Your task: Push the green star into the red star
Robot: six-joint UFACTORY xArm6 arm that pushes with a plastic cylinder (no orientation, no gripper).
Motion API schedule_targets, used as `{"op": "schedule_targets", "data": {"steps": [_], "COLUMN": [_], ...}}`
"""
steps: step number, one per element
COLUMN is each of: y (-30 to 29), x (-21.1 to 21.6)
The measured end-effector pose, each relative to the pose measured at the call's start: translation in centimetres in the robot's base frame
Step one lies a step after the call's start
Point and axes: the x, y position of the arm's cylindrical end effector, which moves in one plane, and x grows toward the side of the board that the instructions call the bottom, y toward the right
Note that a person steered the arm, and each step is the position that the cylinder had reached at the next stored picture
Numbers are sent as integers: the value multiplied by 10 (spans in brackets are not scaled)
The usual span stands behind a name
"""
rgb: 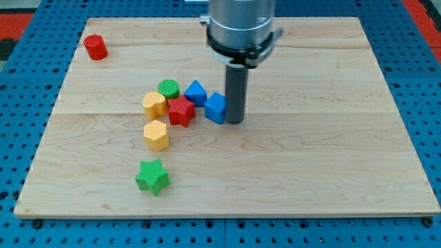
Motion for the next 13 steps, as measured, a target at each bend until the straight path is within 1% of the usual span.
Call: {"op": "schedule_targets", "data": {"steps": [1, 3, 4, 5, 6, 7, 8, 9, 10, 11, 12, 13], "y": [-5, 5, -32, -89, -147, -174, -174, -151, -127, -124, -124, -148], "x": [24, 137, 160, 156, 132, 104, 103, 82, 80, 66, 42, 44]}}
